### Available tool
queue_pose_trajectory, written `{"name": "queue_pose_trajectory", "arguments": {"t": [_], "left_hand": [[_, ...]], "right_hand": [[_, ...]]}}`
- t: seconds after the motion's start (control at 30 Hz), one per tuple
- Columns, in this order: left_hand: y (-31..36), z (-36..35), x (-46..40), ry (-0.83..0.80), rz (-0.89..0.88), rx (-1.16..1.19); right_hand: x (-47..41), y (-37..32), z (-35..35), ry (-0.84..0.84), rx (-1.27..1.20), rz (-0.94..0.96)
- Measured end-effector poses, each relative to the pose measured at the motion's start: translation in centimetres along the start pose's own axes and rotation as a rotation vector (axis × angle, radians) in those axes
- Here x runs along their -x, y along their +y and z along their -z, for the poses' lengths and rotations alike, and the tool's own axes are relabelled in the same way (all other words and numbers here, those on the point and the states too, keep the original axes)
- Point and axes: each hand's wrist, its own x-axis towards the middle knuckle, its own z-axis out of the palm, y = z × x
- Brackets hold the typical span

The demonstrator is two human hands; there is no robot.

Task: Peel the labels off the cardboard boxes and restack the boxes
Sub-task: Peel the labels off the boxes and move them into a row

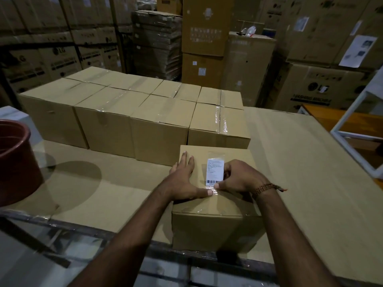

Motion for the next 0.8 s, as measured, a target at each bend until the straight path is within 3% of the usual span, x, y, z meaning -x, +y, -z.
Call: {"name": "queue_pose_trajectory", "arguments": {"t": [0.8], "left_hand": [[0.2, 0.4, -0.3, -0.047, 0.017, 0.018]], "right_hand": [[0.7, 1.7, -0.1, -0.045, -0.096, 0.069]]}}
